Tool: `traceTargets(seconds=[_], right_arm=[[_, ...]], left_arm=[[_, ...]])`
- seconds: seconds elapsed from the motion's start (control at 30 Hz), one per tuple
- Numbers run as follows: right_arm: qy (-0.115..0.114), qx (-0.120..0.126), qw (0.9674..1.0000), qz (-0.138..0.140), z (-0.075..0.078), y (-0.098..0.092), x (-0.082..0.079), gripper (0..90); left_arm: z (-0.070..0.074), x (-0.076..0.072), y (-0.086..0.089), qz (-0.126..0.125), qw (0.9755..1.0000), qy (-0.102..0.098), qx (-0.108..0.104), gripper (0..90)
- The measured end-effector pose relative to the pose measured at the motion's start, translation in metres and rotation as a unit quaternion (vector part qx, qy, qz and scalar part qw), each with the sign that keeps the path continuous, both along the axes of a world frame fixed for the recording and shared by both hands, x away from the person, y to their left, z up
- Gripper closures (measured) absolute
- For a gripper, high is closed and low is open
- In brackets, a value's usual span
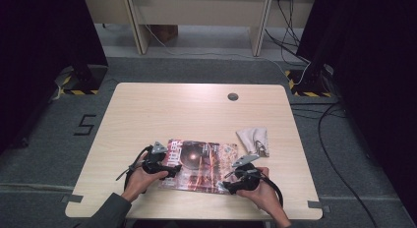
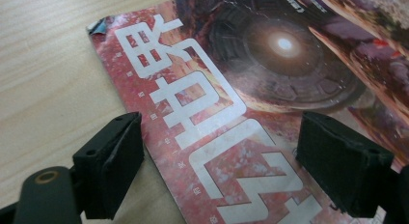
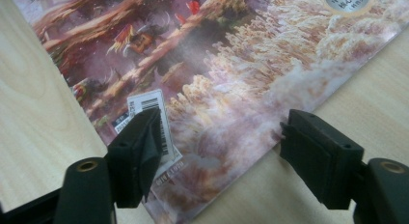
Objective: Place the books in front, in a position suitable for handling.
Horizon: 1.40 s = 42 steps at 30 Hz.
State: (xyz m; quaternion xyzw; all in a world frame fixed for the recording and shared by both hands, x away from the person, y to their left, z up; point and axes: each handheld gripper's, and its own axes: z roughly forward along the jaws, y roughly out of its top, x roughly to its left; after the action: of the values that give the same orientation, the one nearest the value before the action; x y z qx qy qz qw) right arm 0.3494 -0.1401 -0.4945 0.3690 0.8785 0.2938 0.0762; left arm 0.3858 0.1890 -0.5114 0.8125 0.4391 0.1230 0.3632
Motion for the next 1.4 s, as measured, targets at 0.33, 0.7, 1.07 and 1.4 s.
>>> traceTargets(seconds=[0.33,0.7,1.07,1.4], right_arm=[[-0.060,0.047,0.9959,-0.050,0.011,-0.009,0.024,34.8],[-0.086,0.047,0.9939,-0.051,0.011,0.010,0.079,32.0],[-0.038,0.033,0.9984,-0.027,-0.007,0.030,0.111,30.3],[-0.039,0.002,0.9990,-0.023,-0.003,0.026,0.092,28.6]], left_arm=[[0.009,-0.050,-0.005,-0.032,0.9989,-0.025,0.022,18.1],[0.004,-0.081,-0.021,-0.066,0.9939,-0.042,0.078,18.4],[0.001,-0.075,-0.019,-0.051,0.9941,-0.050,0.082,17.3],[0.003,-0.066,-0.009,-0.031,0.9919,-0.057,0.109,14.9]])
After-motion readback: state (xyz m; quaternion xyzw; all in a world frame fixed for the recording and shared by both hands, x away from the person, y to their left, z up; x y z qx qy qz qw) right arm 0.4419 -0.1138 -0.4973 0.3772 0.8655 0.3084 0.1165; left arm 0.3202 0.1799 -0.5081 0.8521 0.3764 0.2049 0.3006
